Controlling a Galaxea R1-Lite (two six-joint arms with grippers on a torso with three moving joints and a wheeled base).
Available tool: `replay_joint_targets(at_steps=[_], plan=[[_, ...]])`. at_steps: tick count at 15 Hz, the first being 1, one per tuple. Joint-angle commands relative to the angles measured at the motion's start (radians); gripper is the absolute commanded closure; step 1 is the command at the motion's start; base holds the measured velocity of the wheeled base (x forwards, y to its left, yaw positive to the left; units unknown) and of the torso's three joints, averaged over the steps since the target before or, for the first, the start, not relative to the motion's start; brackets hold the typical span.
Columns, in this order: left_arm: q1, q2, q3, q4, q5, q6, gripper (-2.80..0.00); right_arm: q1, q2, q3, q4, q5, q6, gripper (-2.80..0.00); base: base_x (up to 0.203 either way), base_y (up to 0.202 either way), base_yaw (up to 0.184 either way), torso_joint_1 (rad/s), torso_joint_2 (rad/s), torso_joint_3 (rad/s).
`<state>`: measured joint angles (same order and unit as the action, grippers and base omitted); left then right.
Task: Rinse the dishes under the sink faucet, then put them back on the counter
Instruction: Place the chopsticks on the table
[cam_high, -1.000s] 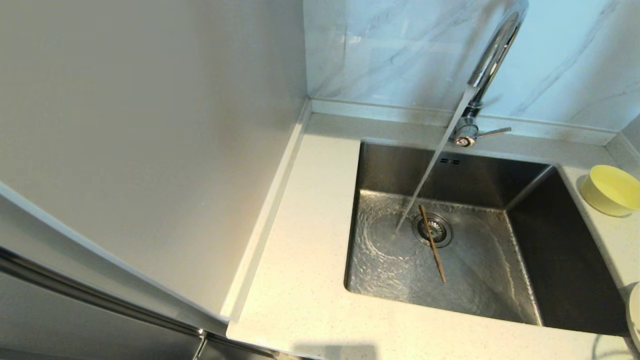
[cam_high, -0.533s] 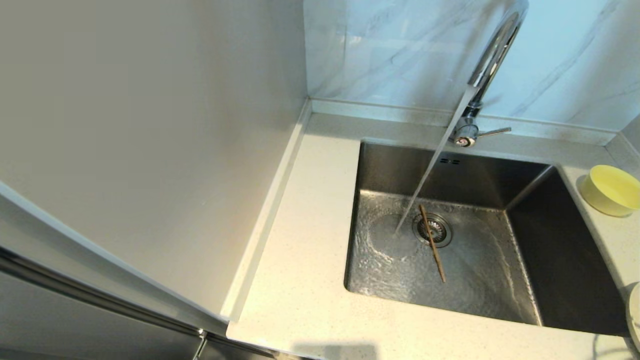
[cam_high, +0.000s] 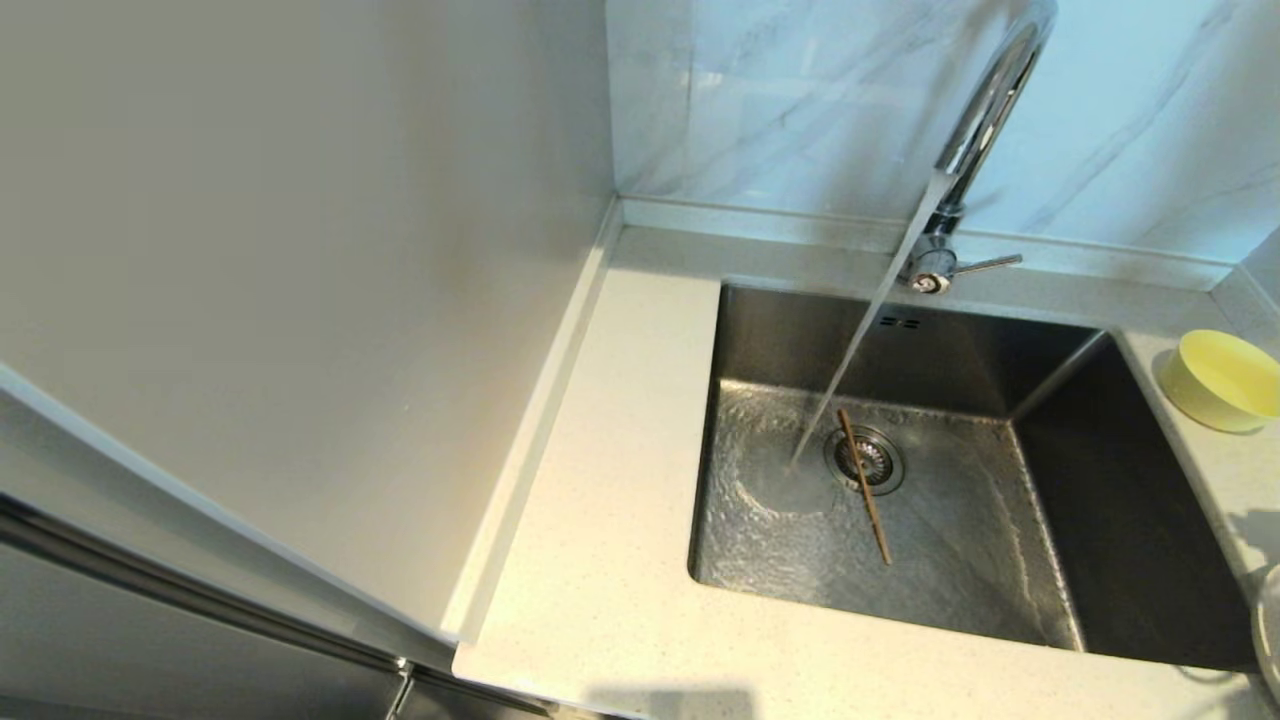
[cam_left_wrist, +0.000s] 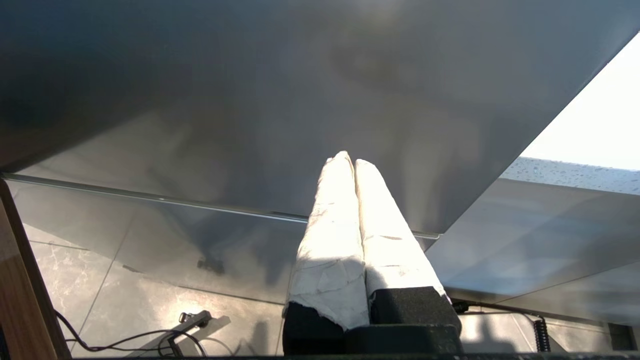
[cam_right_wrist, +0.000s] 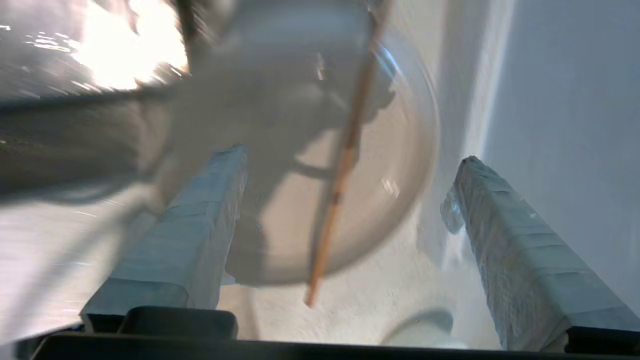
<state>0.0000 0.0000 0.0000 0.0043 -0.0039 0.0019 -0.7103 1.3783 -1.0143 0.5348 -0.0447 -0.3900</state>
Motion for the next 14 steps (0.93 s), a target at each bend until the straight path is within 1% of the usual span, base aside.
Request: replay_joint_targets(at_steps=[1,2,4,5,6,9,14], plan=[[0.000,0.000,0.000,0.000,-0.001,0.000,0.00,0.131,0.038,-0.131,0.058,-0.002,0.055,-2.80,0.000,0.000,0.000,0.000,0.00,0.000],[0.000,0.000,0.000,0.000,-0.001,0.000,0.00,0.216,0.078,-0.218,0.109,-0.003,0.121,-2.80,0.000,0.000,0.000,0.000,0.00,0.000],[0.000,0.000,0.000,0.000,-0.001,0.000,0.00,0.347,0.150,-0.345,0.223,-0.003,0.242,-2.80,0.000,0.000,0.000,0.000,0.00,0.000],[0.000,0.000,0.000,0.001,-0.001,0.000,0.00,0.406,0.192,-0.397,0.268,-0.003,0.314,-2.80,0.000,0.000,0.000,0.000,0.00,0.000],[0.000,0.000,0.000,0.000,-0.001,0.000,0.00,0.453,0.233,-0.435,0.289,-0.004,0.364,-2.80,0.000,0.000,0.000,0.000,0.00,0.000],[0.000,0.000,0.000,0.000,0.000,0.000,0.00,0.541,0.339,-0.532,0.307,-0.004,0.432,-2.80,0.000,0.000,0.000,0.000,0.00,0.000],[0.000,0.000,0.000,0.000,0.001,0.000,0.00,0.610,0.483,-0.648,0.348,-0.001,0.544,-2.80,0.000,0.000,0.000,0.000,0.00,0.000]])
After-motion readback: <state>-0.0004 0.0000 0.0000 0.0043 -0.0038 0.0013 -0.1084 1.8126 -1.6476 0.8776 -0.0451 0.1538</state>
